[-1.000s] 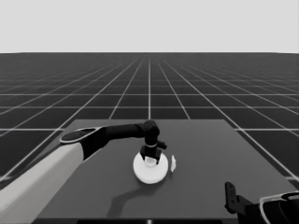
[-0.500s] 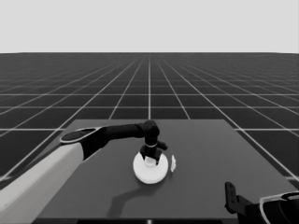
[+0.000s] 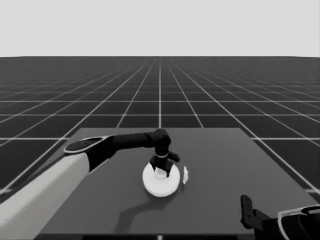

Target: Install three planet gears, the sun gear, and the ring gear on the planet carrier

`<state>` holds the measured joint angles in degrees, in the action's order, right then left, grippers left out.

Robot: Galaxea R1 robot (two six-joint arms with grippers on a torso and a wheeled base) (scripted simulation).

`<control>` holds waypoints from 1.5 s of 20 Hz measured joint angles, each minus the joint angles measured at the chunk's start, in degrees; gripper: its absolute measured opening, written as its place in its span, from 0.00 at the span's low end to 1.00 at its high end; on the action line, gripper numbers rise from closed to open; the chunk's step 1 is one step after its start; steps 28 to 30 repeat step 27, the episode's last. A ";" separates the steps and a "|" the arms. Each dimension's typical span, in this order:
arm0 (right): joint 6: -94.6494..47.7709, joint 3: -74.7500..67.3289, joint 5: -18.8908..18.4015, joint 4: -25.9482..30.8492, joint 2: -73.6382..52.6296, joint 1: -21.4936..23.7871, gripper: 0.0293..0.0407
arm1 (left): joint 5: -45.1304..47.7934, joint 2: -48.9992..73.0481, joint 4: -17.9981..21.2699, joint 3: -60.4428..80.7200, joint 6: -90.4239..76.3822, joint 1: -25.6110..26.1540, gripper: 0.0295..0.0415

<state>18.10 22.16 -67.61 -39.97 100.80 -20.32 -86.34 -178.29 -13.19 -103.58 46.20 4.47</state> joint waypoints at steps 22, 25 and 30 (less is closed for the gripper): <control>27.63 2.77 -24.93 24.39 15.90 20.52 0.87 | 16.50 16.09 8.13 30.59 3.90 -20.05 0.95; 56.68 40.89 -24.03 46.42 46.92 39.32 0.83 | 41.23 65.20 -1.99 69.58 -51.45 -23.16 0.81; 57.72 50.72 -24.18 47.31 51.27 39.43 0.81 | 45.38 73.56 -3.68 76.20 -61.16 -23.72 0.76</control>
